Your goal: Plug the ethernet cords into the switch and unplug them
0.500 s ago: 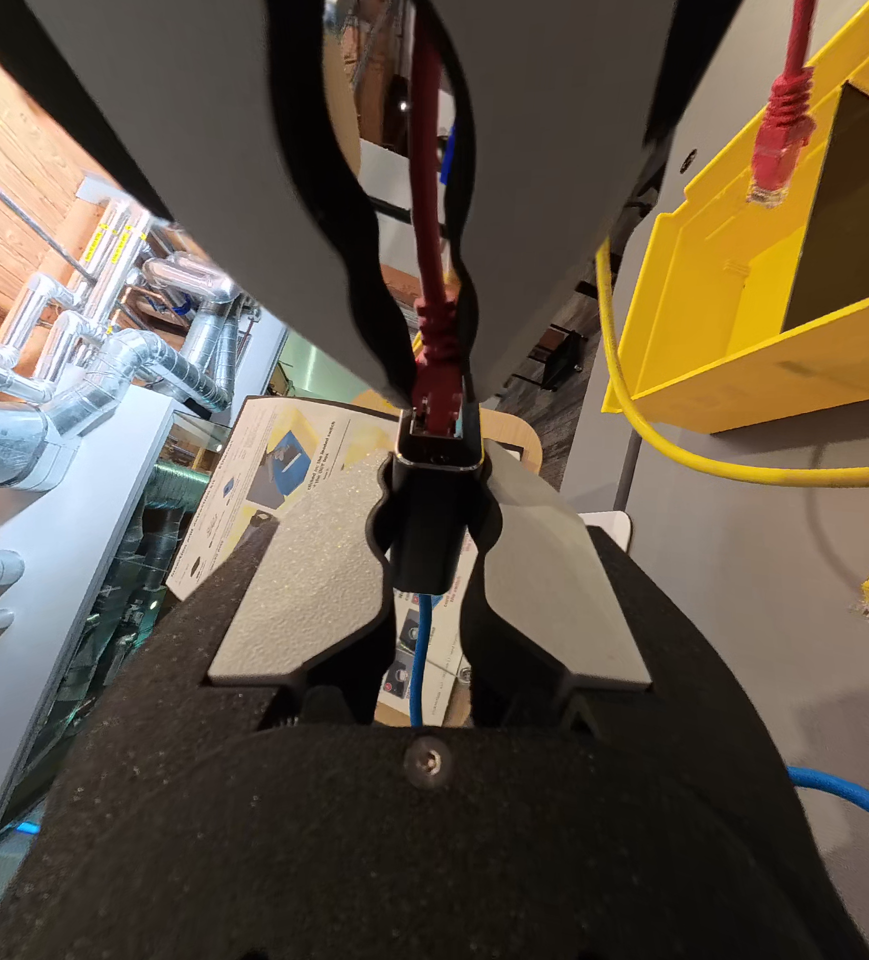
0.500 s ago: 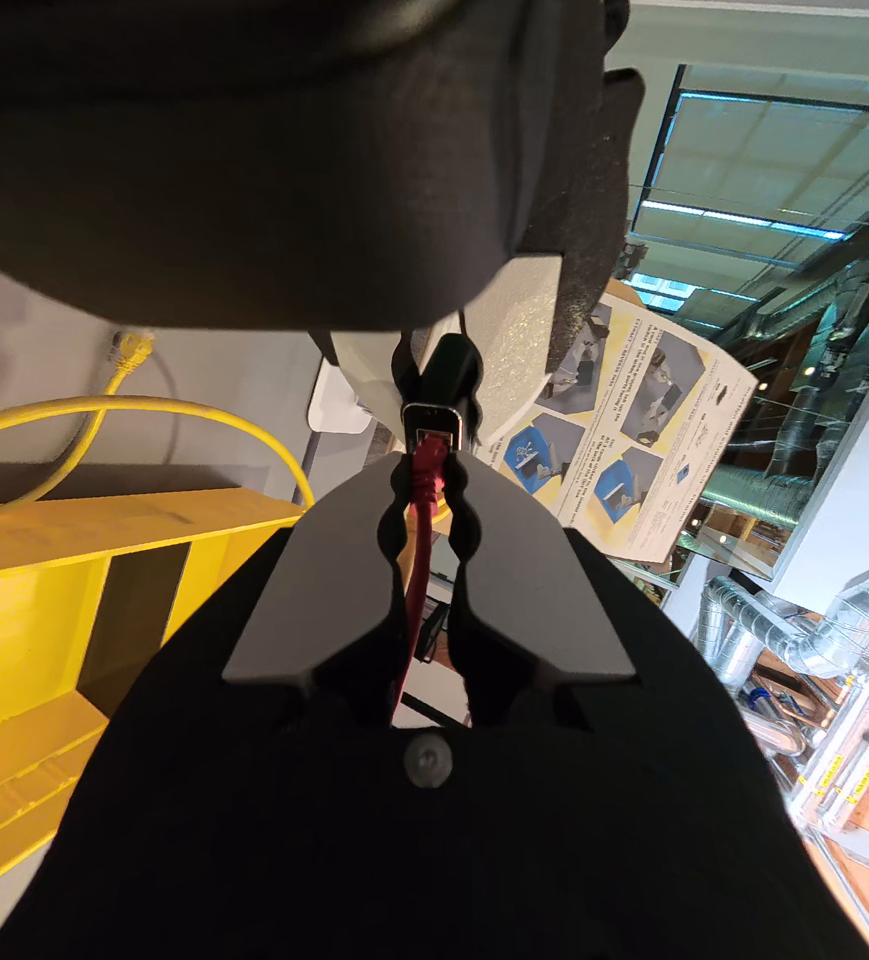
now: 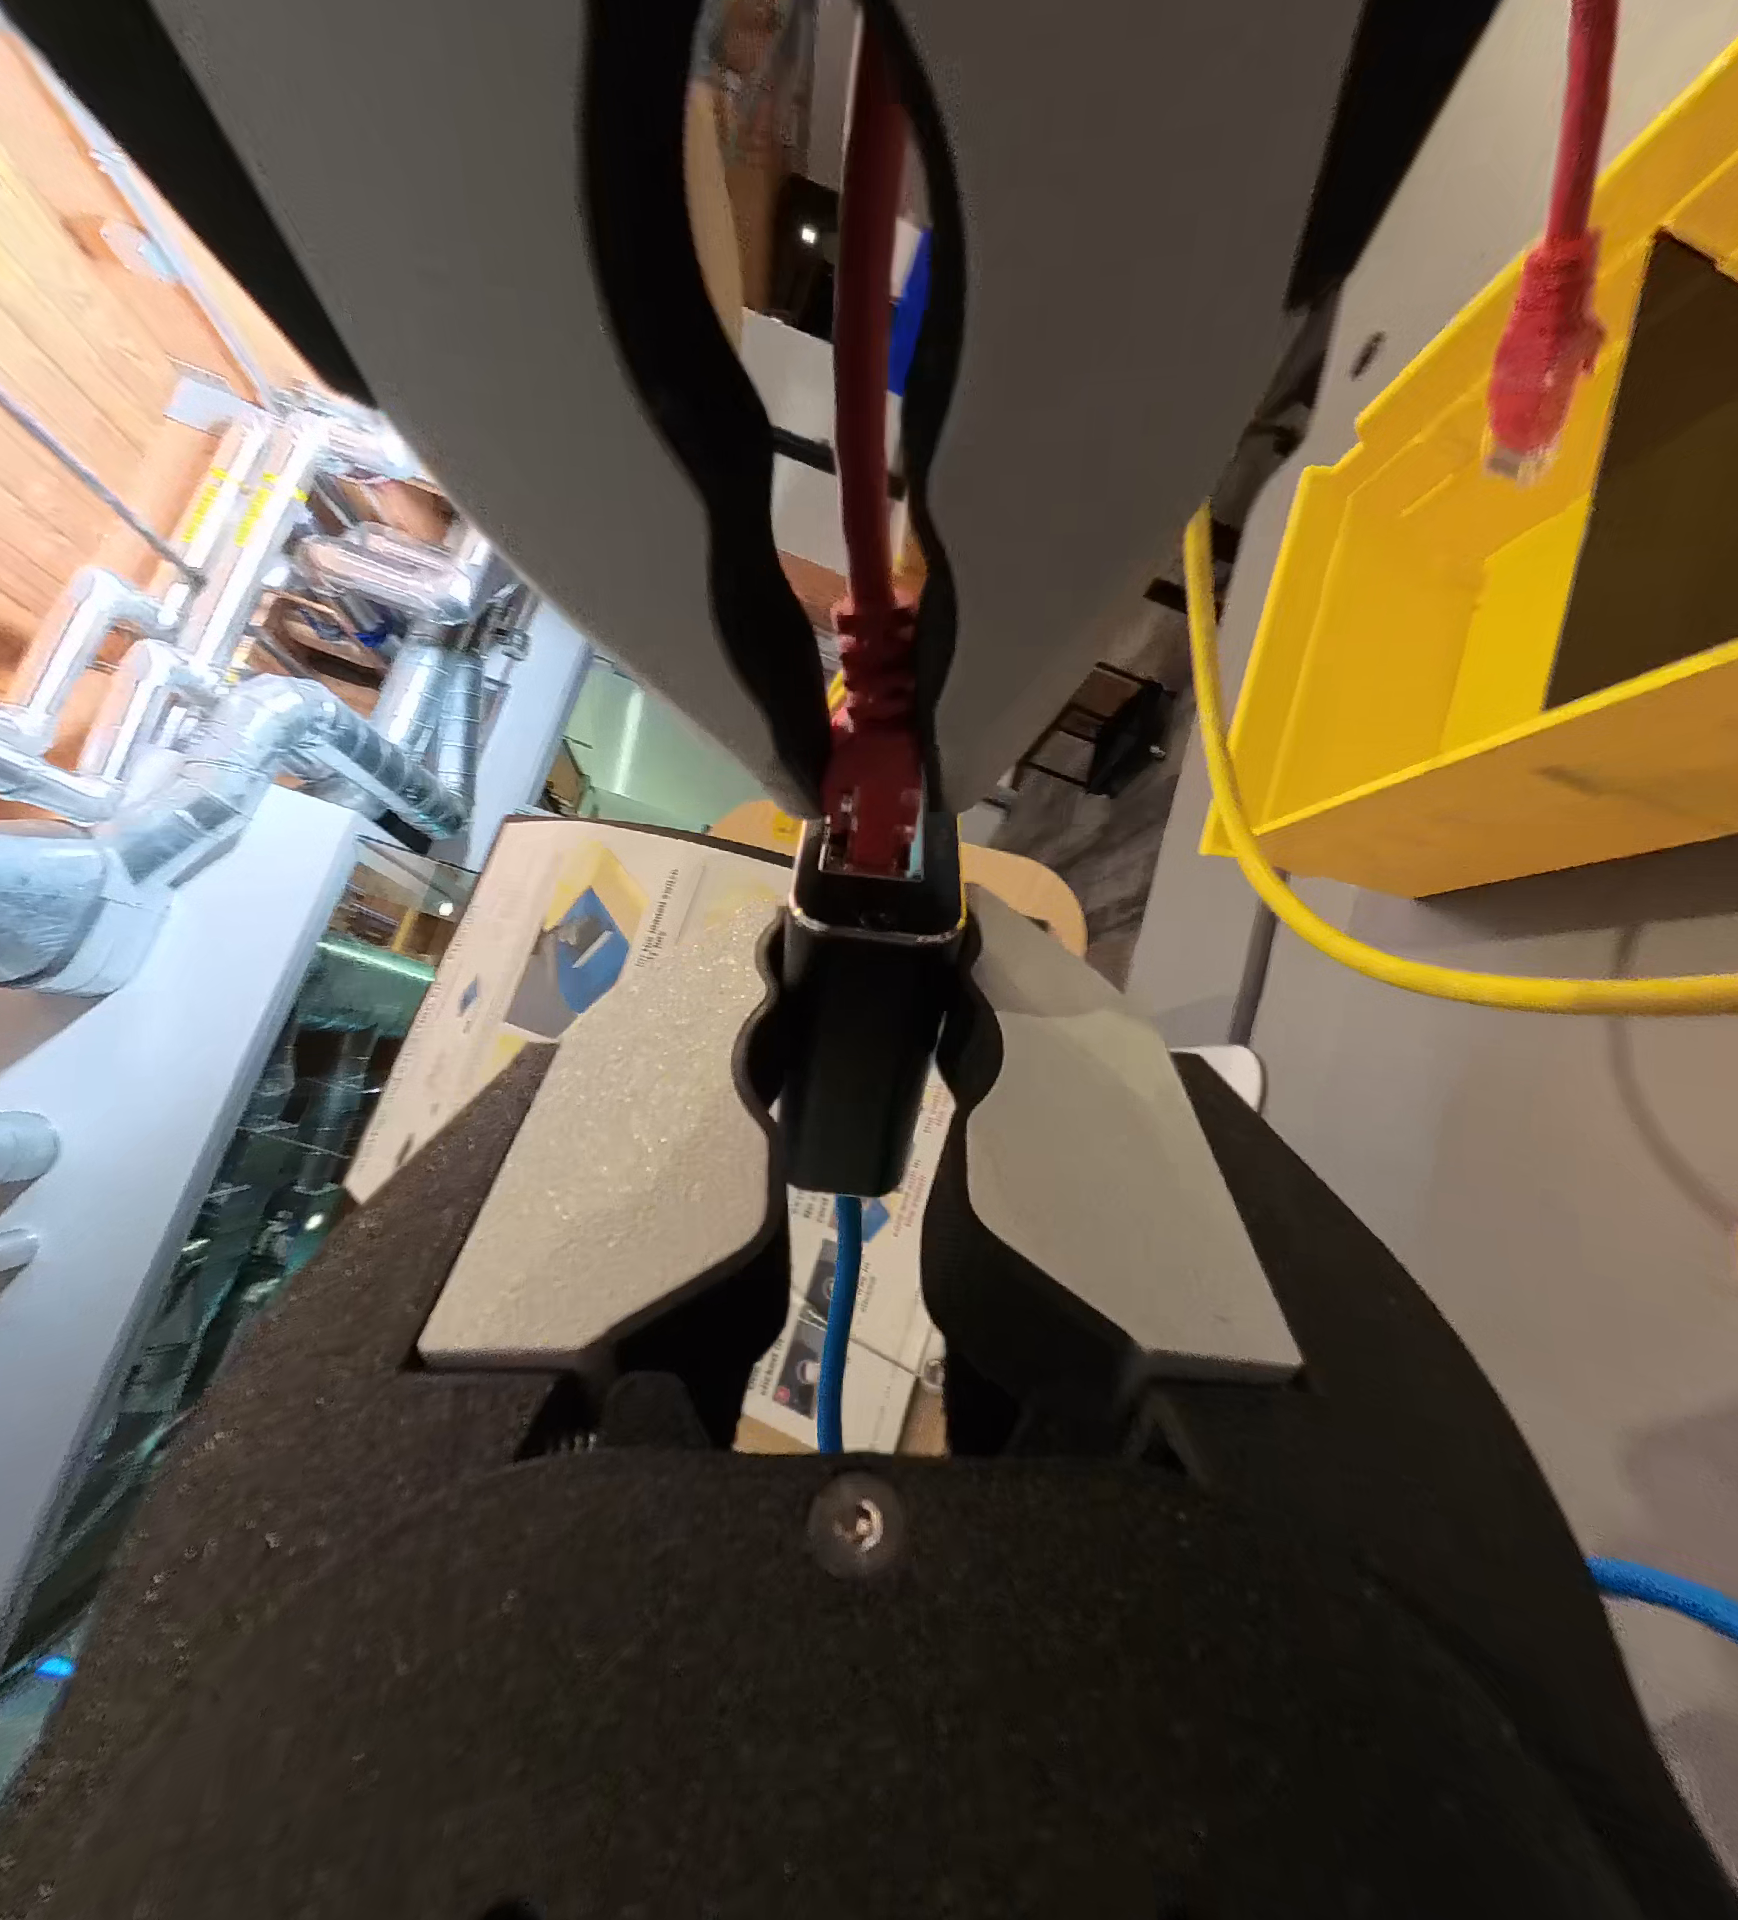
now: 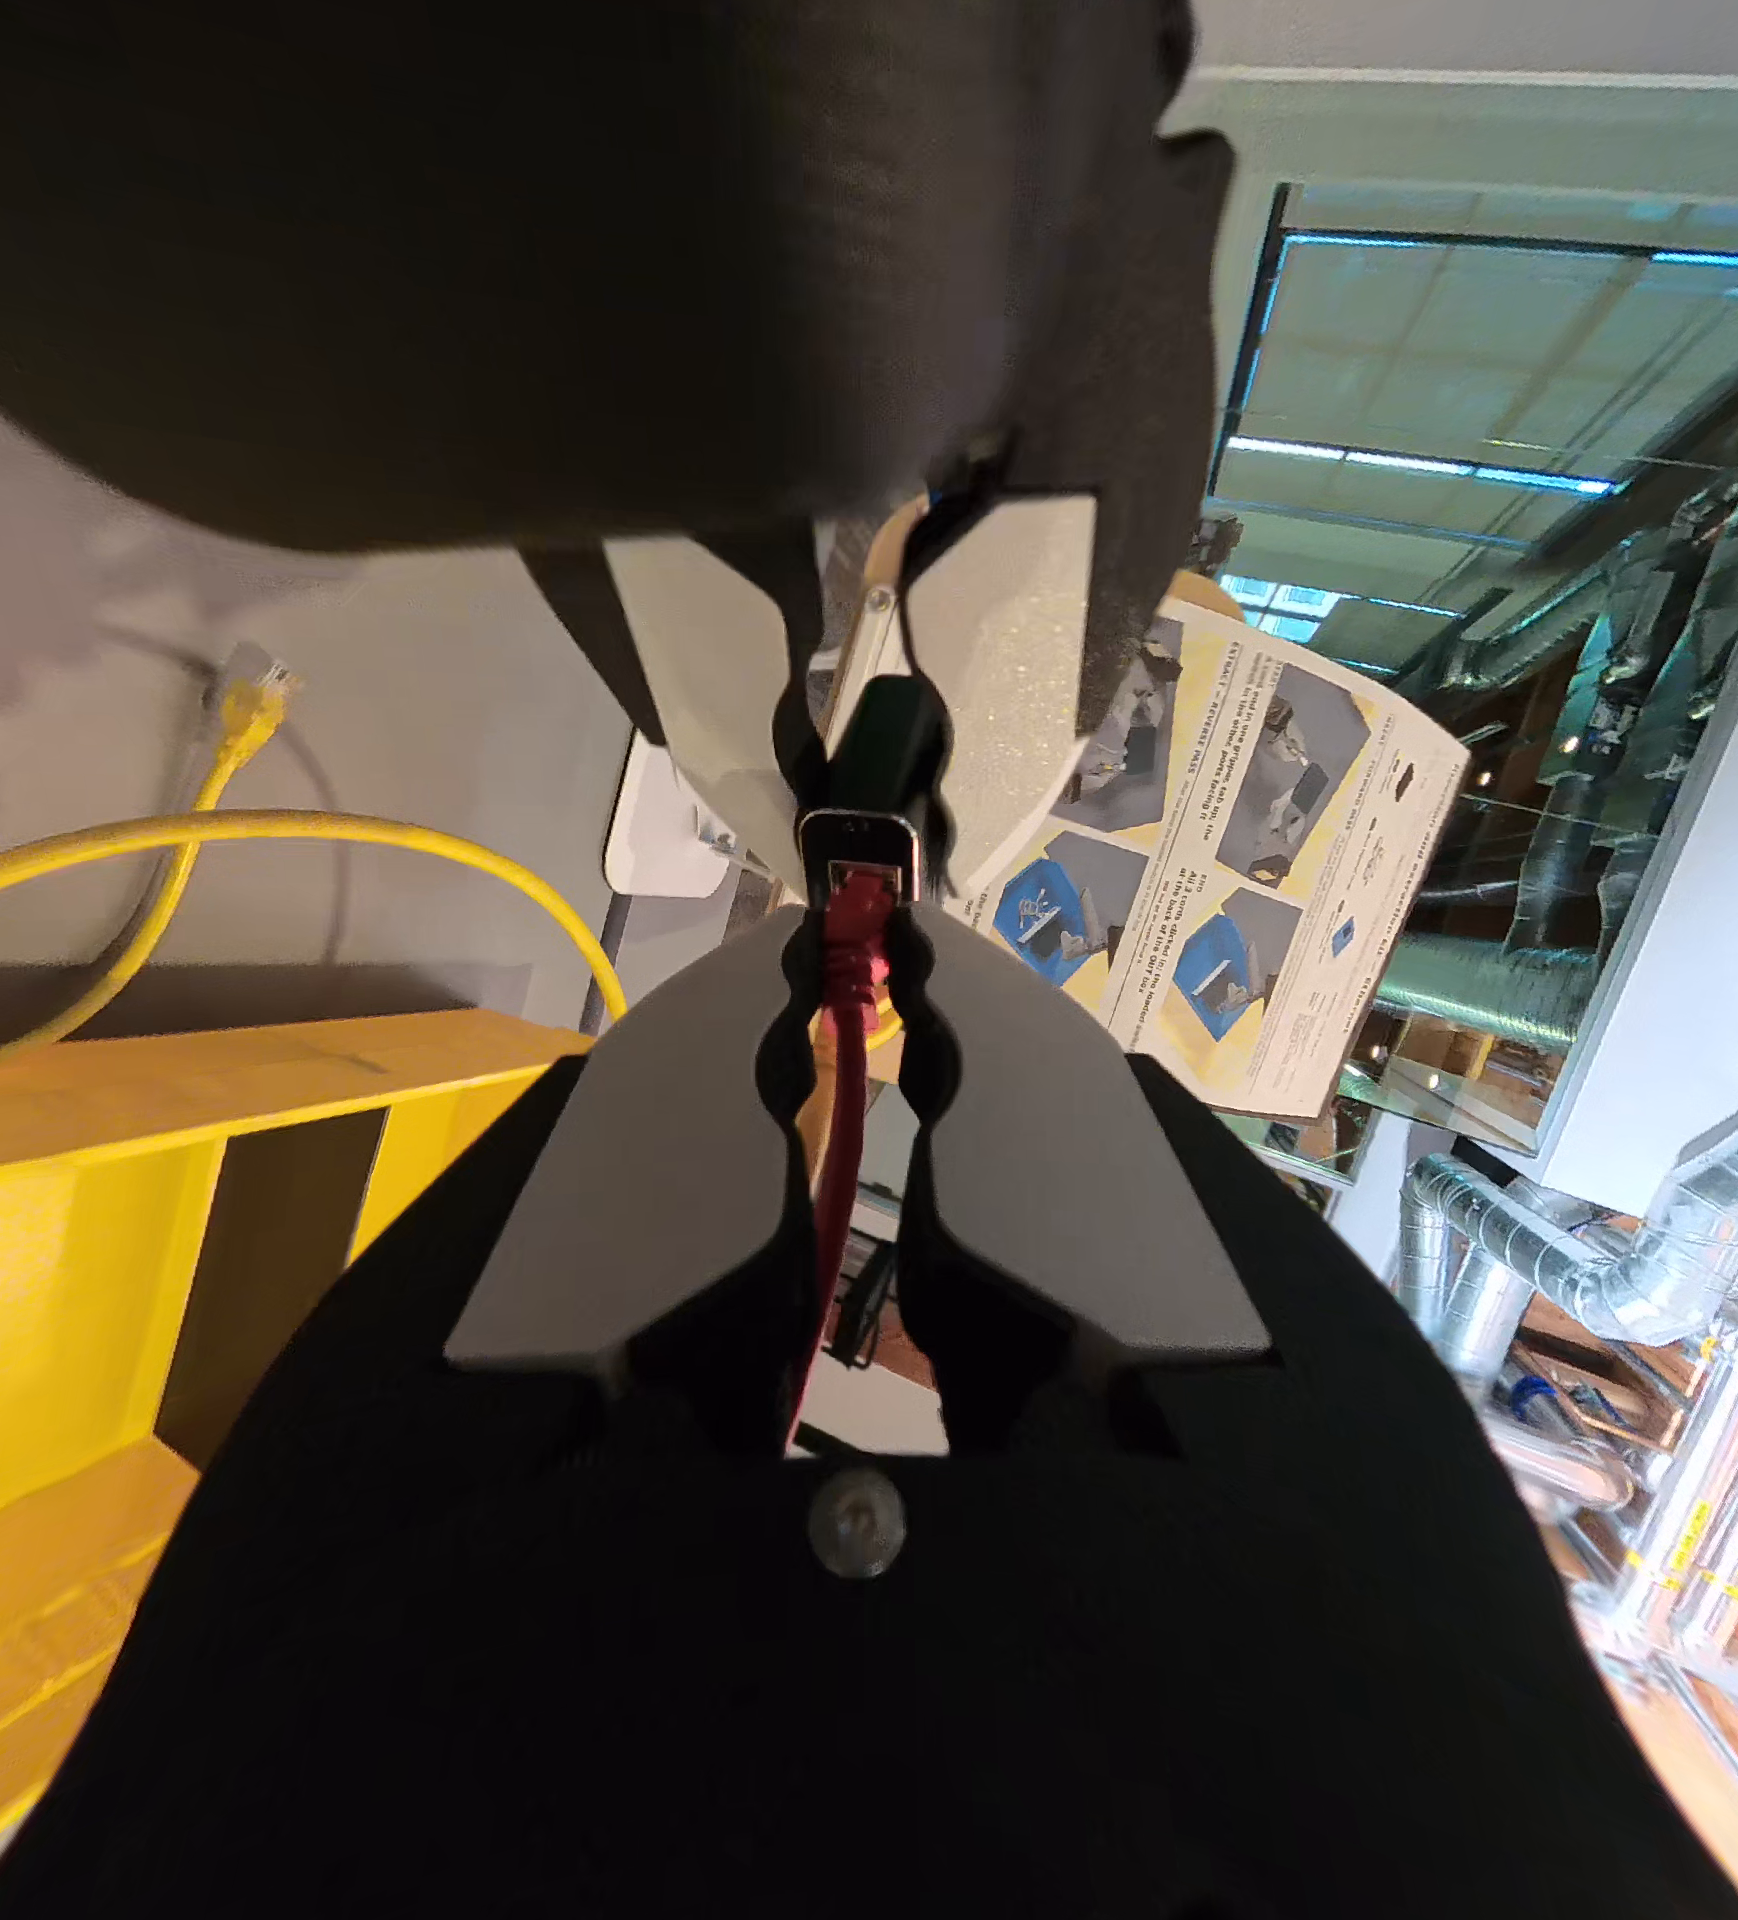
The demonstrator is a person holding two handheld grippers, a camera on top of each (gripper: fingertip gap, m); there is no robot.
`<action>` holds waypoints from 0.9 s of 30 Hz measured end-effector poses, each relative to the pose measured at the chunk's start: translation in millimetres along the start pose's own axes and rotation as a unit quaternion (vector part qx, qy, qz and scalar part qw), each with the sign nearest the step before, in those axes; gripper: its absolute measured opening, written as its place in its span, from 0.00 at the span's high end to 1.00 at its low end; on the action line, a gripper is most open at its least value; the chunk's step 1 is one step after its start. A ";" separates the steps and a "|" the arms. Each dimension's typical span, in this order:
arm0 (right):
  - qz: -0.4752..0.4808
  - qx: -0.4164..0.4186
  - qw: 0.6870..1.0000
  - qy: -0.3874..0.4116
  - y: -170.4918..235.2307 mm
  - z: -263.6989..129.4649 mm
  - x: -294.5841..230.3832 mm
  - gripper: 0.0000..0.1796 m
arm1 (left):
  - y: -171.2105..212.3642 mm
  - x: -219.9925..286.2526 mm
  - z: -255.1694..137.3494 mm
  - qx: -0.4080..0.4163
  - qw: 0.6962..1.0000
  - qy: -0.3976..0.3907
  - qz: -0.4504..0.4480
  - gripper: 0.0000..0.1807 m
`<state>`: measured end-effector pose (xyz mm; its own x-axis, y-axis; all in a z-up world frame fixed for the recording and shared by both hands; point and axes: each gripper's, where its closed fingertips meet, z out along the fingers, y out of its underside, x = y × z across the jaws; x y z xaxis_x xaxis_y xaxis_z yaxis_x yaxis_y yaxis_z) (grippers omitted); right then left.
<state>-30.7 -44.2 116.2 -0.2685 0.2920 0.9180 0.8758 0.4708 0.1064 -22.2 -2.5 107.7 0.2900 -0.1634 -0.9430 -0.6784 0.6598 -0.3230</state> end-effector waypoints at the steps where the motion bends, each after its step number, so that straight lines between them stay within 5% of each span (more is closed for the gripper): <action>1: 0.002 0.002 1.000 0.003 -0.2 -1.3 2.1 0.93 | -1.7 -2.7 -0.5 0.003 1.000 -0.016 0.004 0.86; 5: 0.011 0.024 1.000 -0.006 -6.3 -2.6 -0.4 0.93 | -8.9 -2.0 2.3 0.001 0.996 -0.065 0.056 0.82; 27: -0.009 0.012 0.999 -0.046 0.6 4.9 -25.4 0.93 | 0.3 30.6 13.2 -0.034 0.999 0.030 0.003 0.85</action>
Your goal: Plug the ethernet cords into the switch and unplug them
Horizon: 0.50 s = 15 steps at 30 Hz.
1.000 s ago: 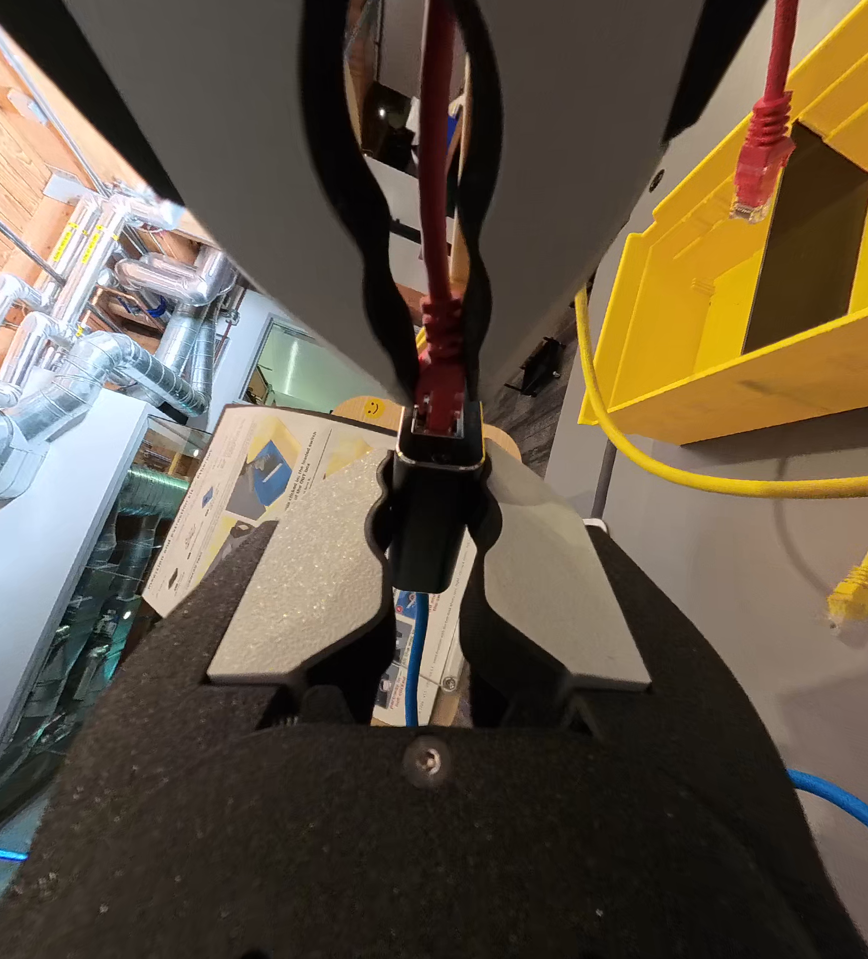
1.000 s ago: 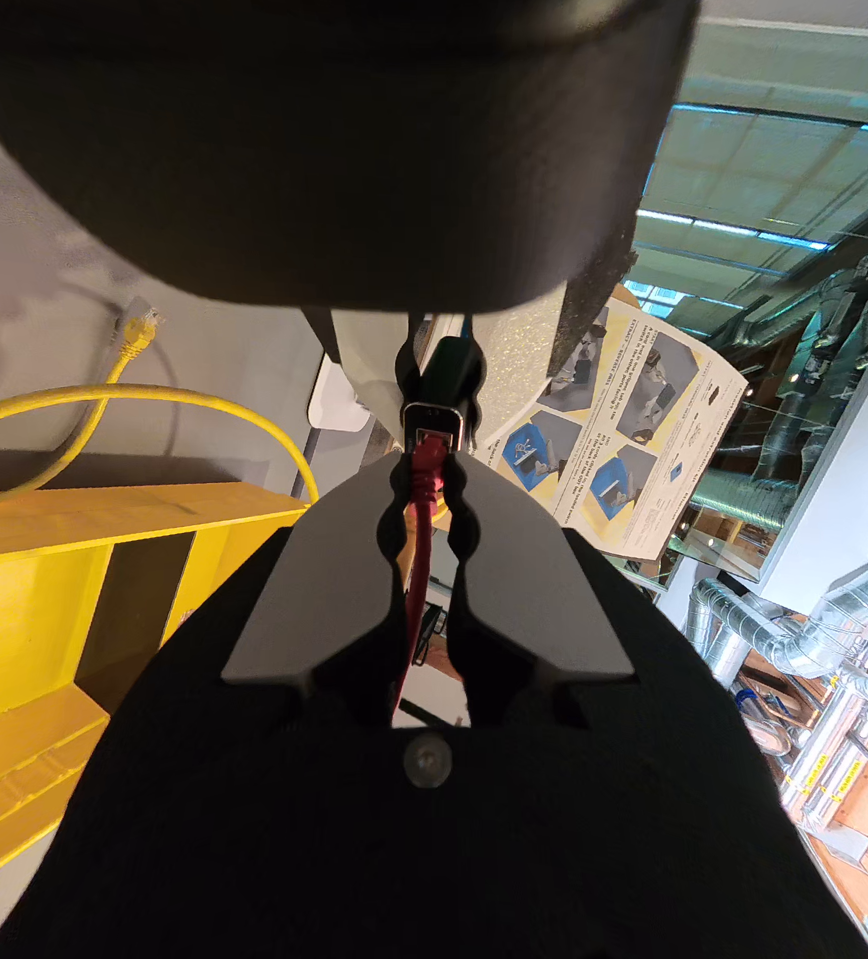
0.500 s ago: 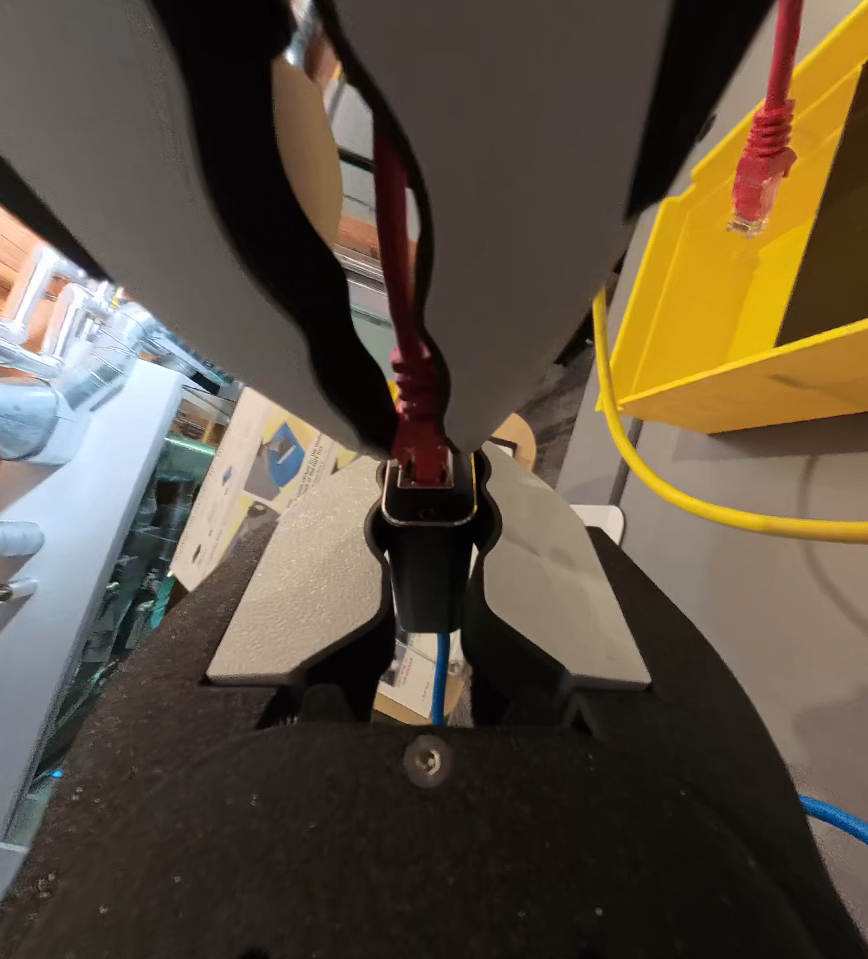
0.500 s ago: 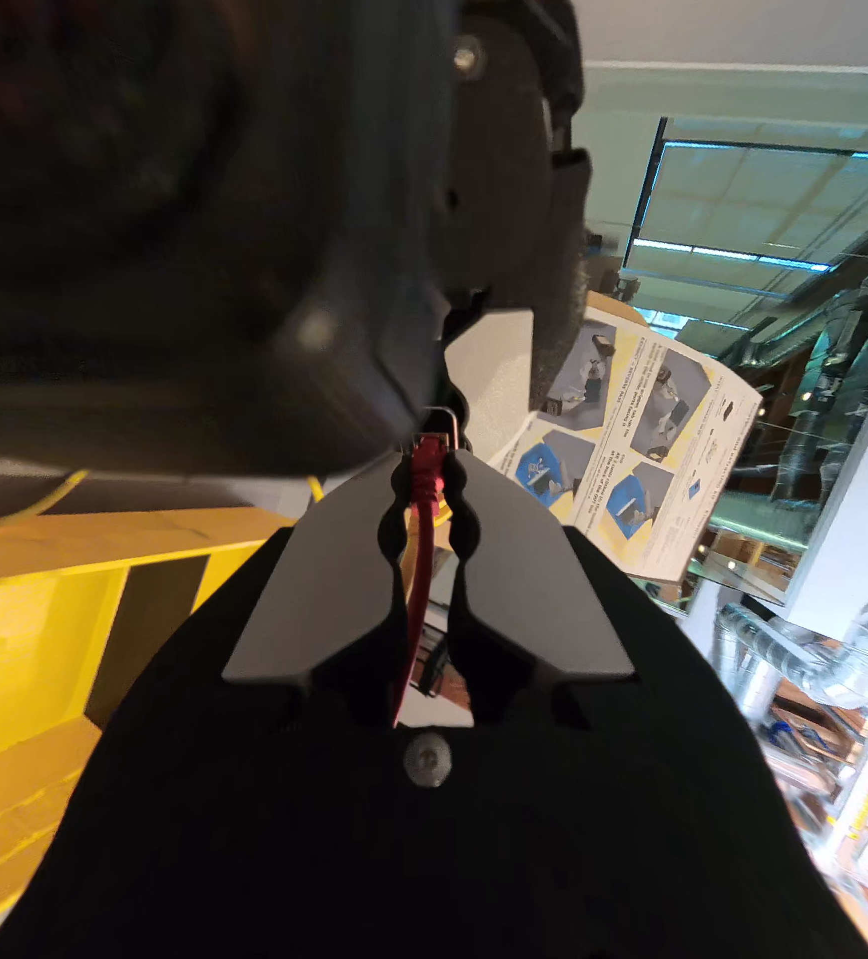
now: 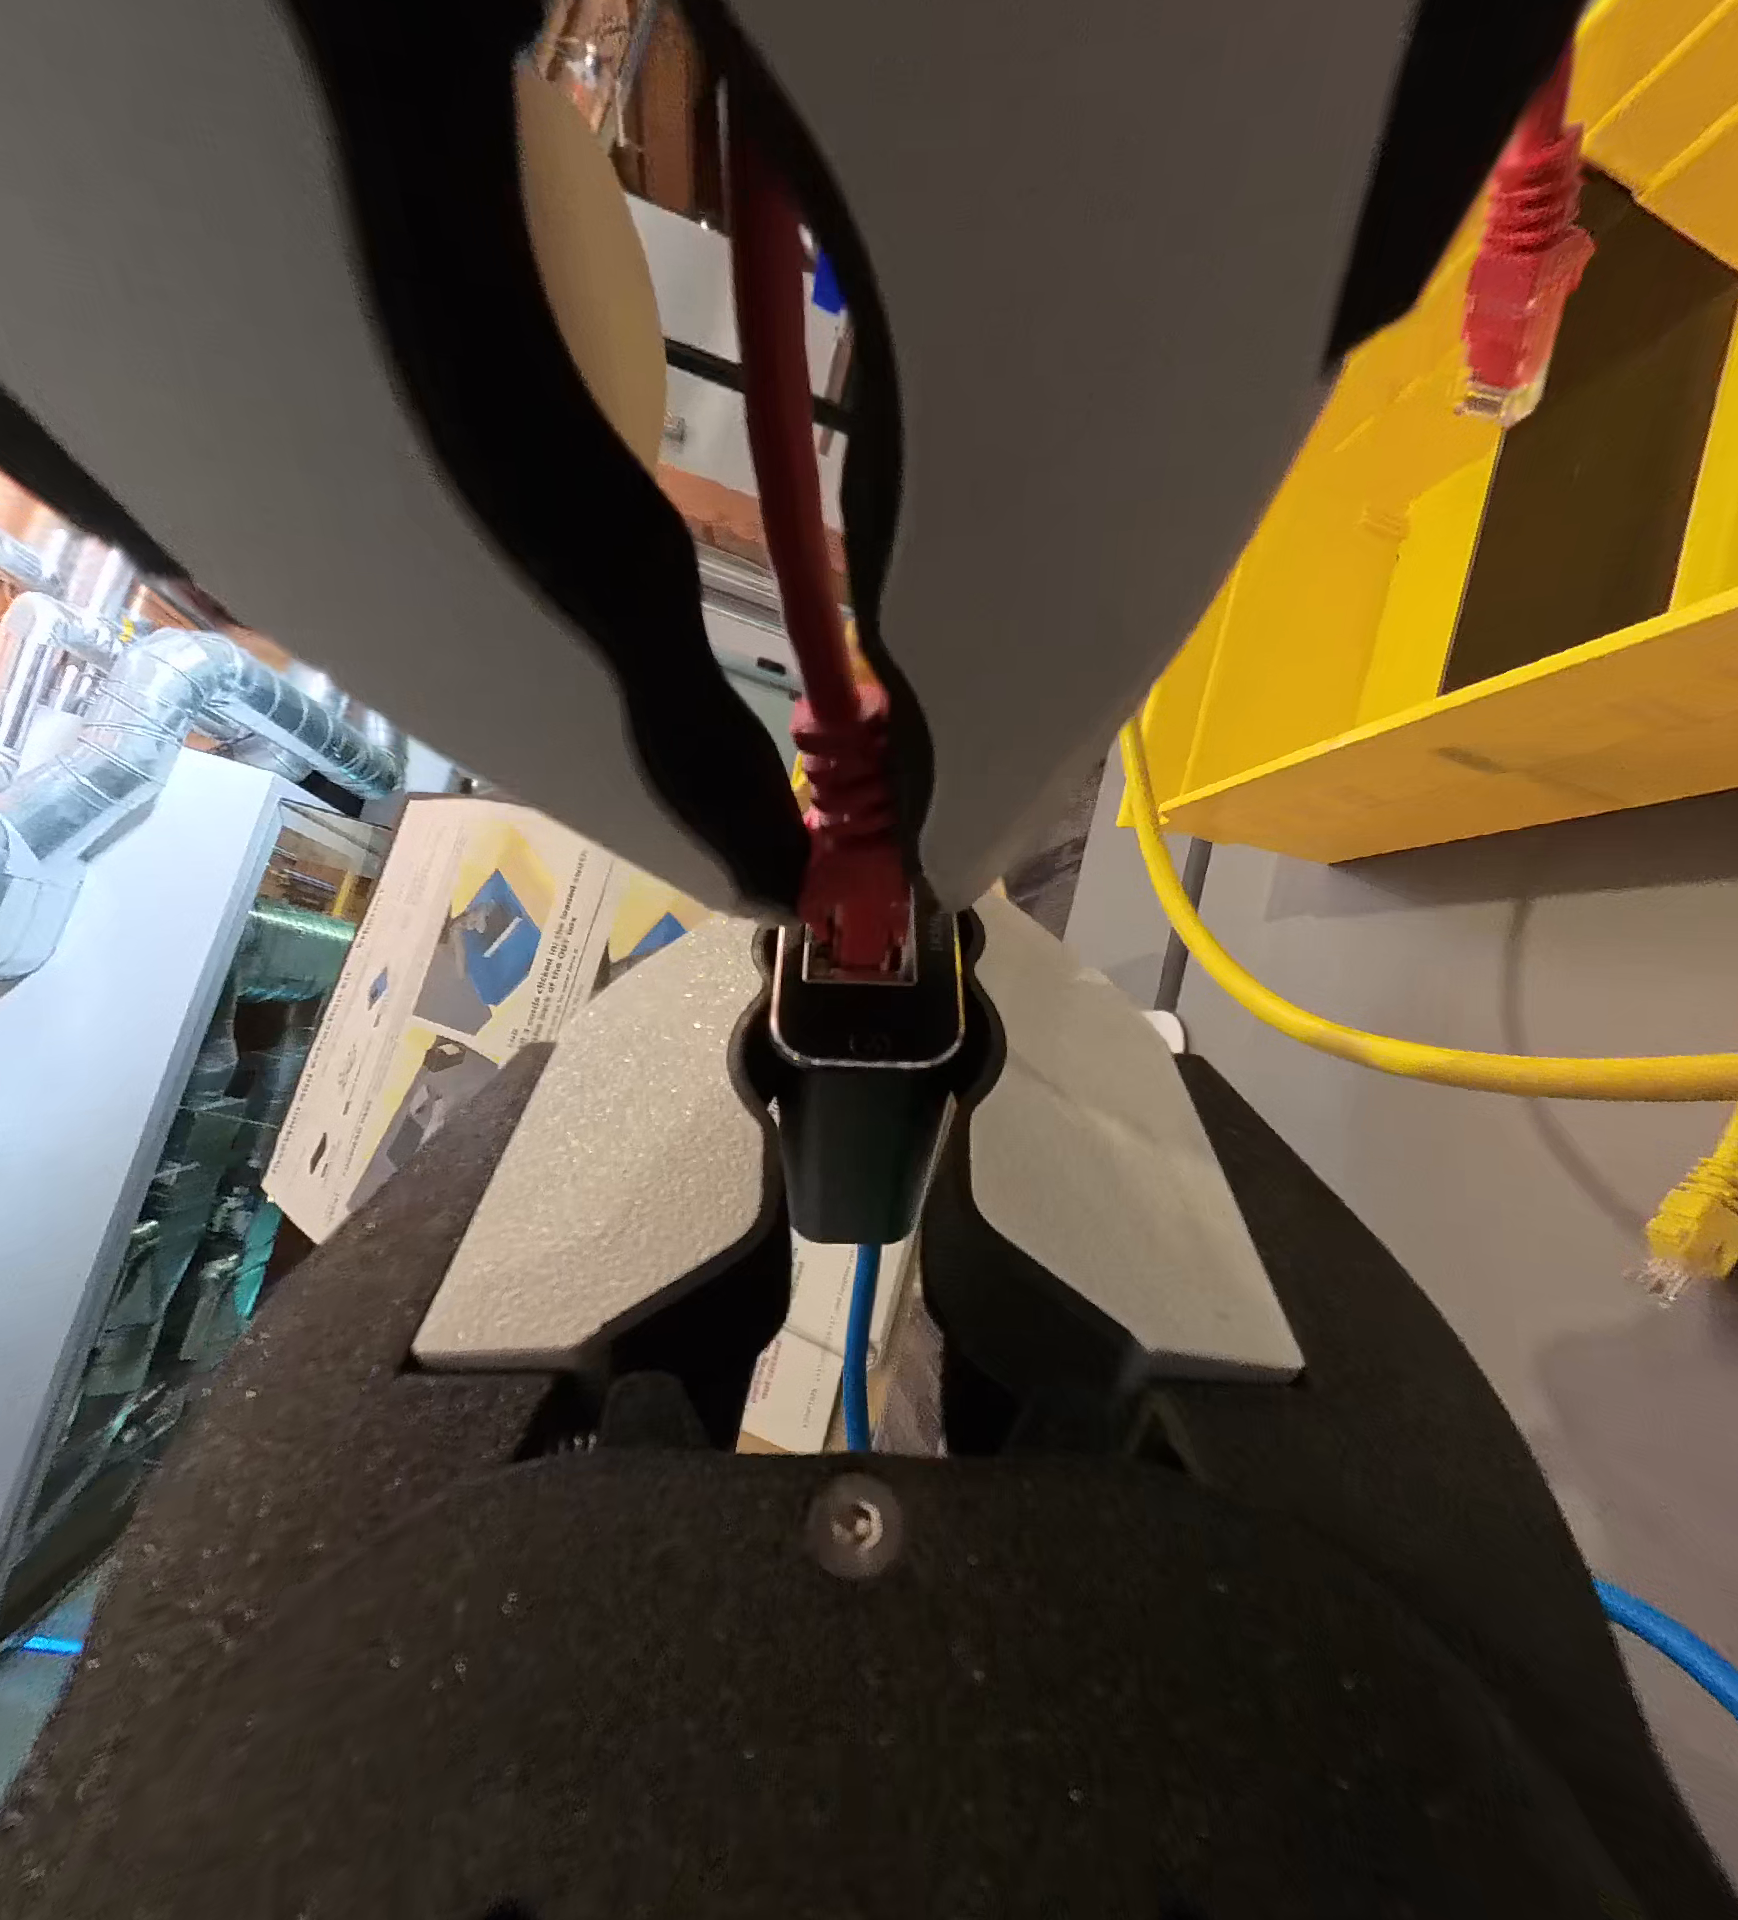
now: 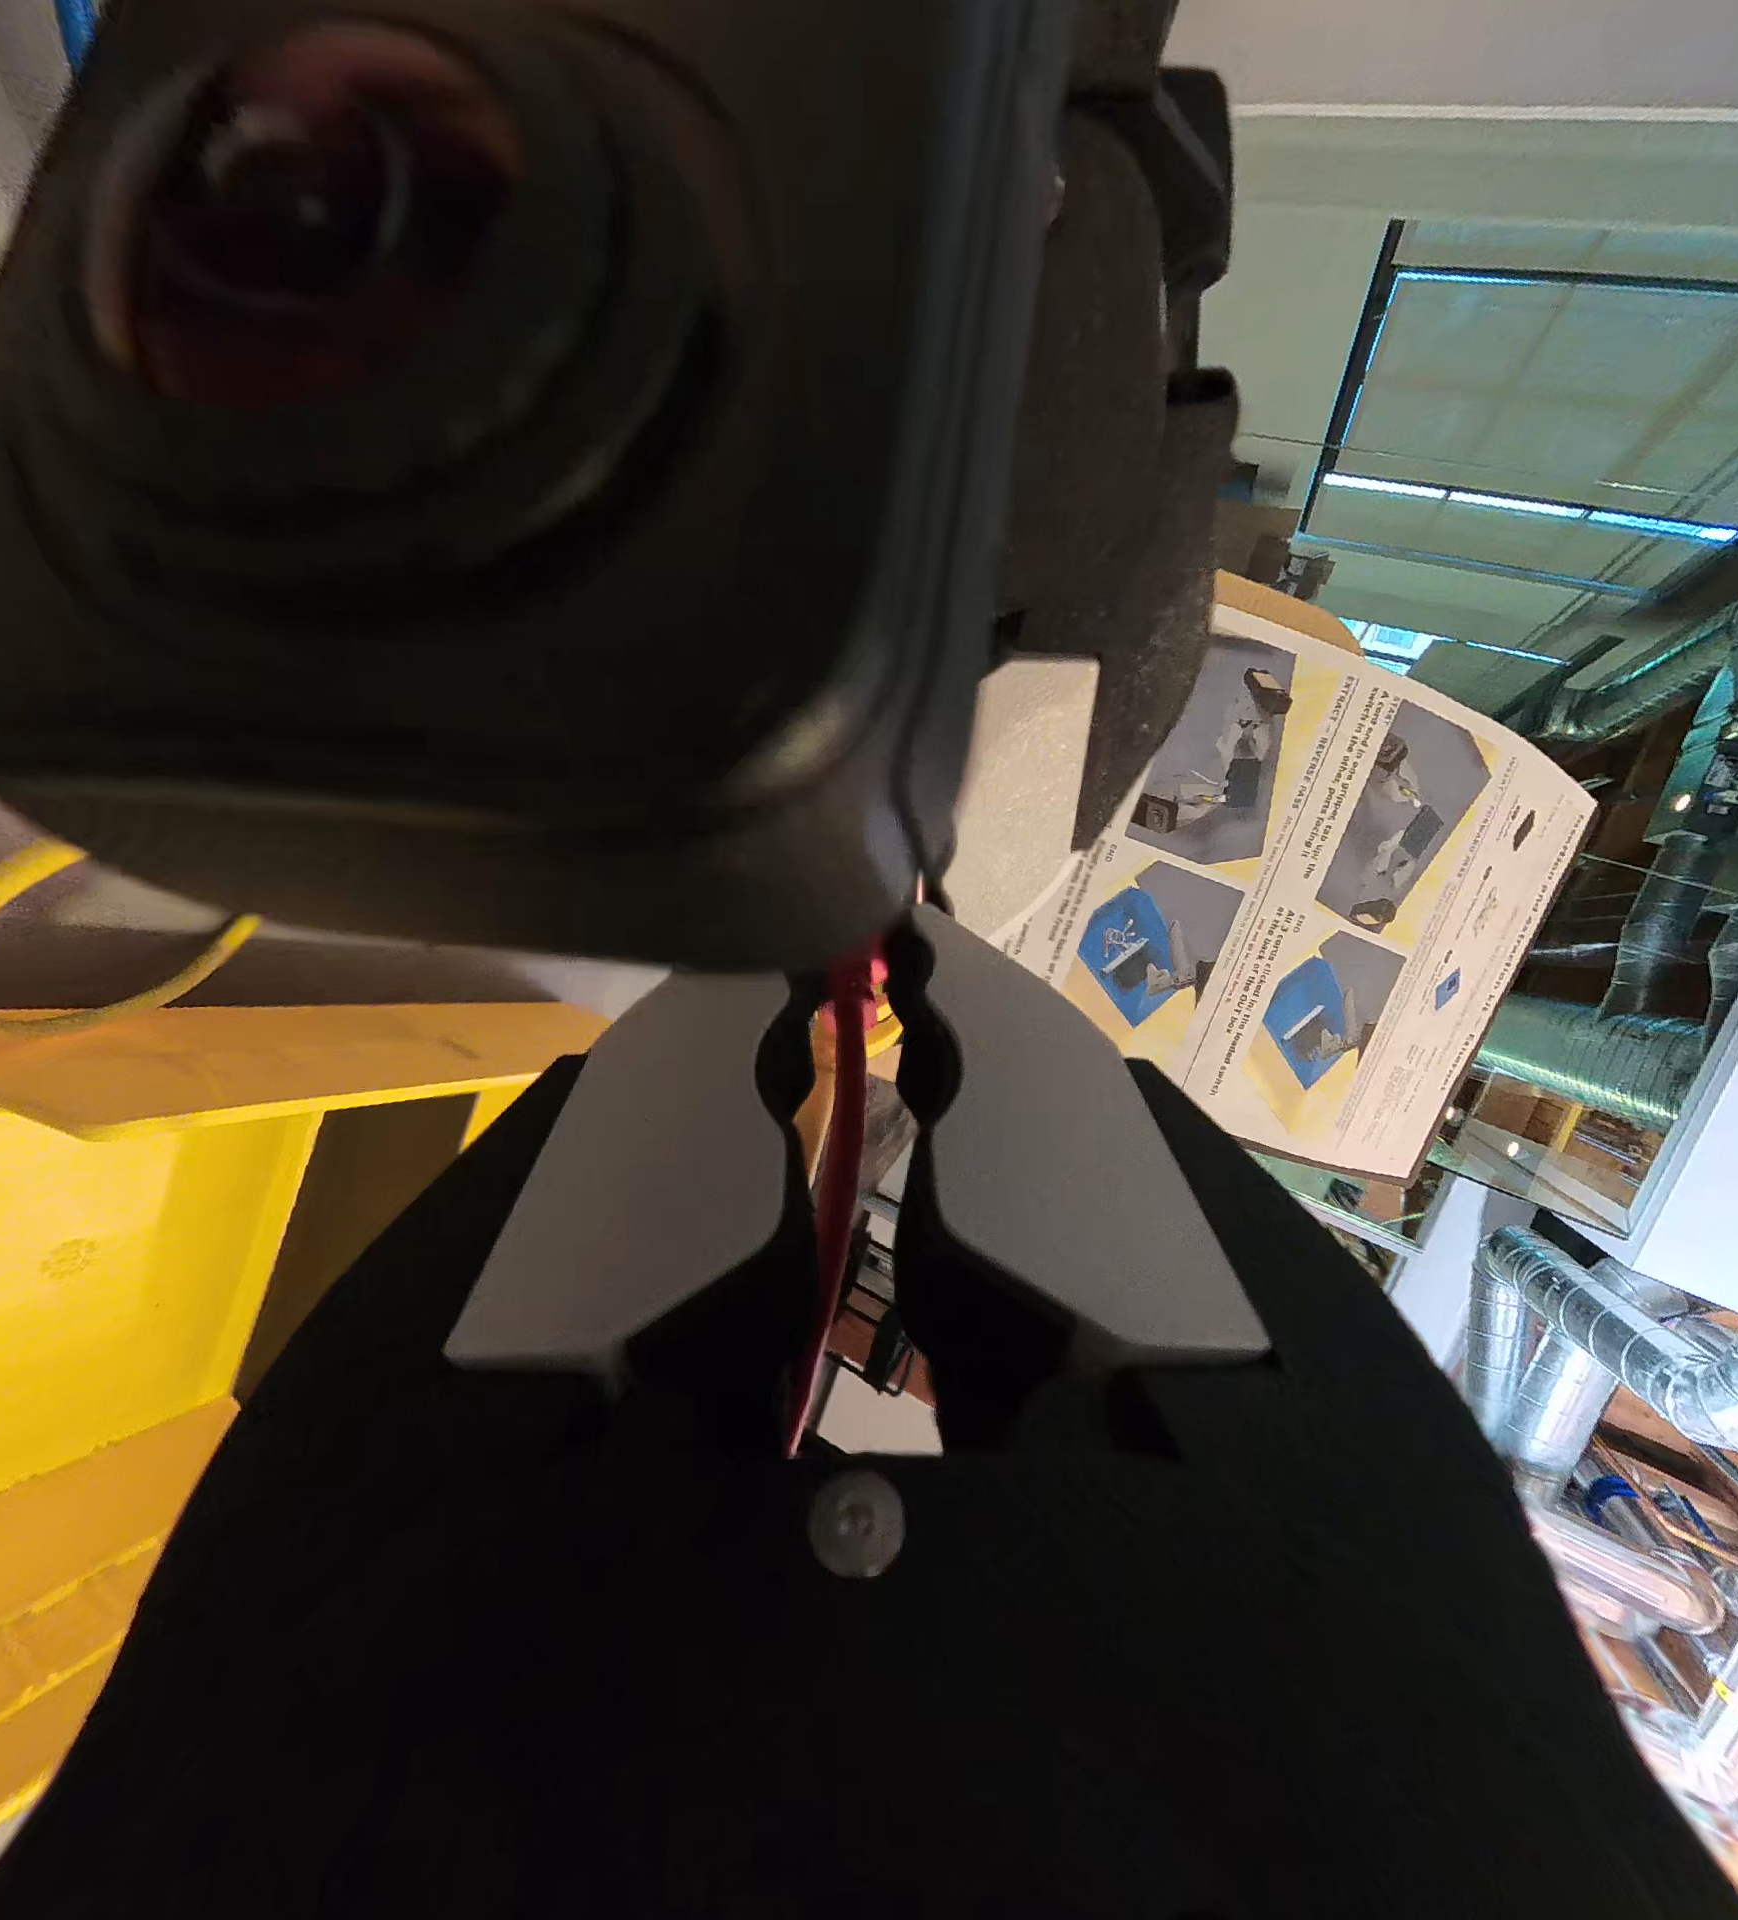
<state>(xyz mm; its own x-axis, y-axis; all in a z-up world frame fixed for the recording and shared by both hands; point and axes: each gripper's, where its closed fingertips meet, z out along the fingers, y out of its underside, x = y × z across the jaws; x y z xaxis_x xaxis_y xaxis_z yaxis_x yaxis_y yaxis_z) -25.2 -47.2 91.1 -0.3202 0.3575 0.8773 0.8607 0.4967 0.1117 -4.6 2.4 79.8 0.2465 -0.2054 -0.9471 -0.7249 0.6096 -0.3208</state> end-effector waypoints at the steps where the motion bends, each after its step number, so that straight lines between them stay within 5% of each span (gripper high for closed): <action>1: 0.006 0.006 1.000 0.002 -0.4 -1.0 0.6 0.93 | -0.9 -1.6 -1.0 0.006 1.000 -0.004 0.003 0.85; 9: -0.012 0.016 0.999 0.038 6.1 -1.1 -2.1 0.93 | -7.1 10.9 -3.5 0.029 0.997 0.069 -0.031 0.85; 12: -0.064 -0.001 0.995 0.079 13.7 1.0 -2.4 0.93 | -0.3 7.4 -7.0 0.022 0.997 0.072 -0.019 0.76; 15: -0.094 -0.010 0.991 0.090 20.7 1.5 -10.1 0.93 | 6.3 12.2 -20.7 0.051 0.983 0.155 -0.083 0.72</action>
